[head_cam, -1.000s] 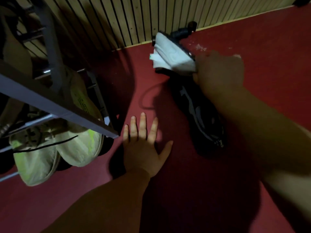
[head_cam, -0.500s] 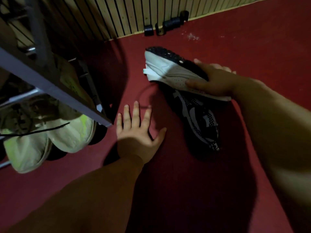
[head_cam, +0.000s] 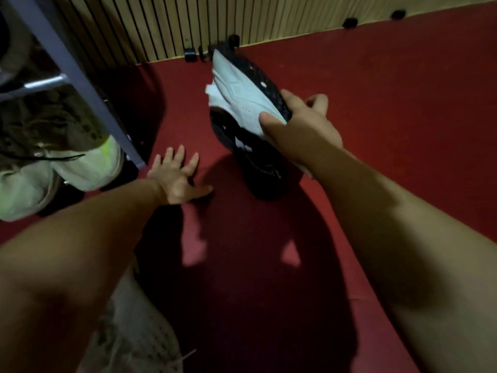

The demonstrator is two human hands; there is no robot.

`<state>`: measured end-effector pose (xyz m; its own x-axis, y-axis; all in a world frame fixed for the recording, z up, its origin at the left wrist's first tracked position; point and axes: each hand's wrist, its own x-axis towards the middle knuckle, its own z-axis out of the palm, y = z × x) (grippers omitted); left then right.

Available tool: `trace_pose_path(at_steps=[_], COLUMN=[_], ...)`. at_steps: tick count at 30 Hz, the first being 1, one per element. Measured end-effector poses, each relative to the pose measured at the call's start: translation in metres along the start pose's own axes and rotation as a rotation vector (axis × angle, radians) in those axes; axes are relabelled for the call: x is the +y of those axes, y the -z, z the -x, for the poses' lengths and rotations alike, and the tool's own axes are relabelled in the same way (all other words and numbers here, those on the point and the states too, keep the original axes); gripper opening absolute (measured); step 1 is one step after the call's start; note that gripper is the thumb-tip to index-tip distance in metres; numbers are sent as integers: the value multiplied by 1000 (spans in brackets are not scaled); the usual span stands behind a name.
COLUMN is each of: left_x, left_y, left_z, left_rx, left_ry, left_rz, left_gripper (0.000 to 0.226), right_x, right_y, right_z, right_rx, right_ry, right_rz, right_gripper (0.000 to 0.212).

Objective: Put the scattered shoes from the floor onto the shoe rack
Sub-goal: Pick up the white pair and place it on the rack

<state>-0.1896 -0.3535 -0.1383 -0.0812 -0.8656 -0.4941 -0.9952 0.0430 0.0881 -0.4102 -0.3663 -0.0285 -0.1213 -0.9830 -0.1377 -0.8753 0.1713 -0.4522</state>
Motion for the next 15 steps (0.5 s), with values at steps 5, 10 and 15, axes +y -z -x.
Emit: trace_pose_path(at_steps=[5,10,15], left_x=[-2,-30,-79], left_y=[-31,-22,-27], left_z=[83,134,206], left_rx=[131,339,380], left_ry=[-77,-82,35], left_rz=[-106,5,109], left_gripper=[97,91,87], right_x=[-14,-44,-73], right_y=[0,7,-3], right_z=[55,110,183], right_rx=[33,58,-30], right_ry=[-17,14,0], right_rz=[113,156,34], right_gripper=[61,62,63])
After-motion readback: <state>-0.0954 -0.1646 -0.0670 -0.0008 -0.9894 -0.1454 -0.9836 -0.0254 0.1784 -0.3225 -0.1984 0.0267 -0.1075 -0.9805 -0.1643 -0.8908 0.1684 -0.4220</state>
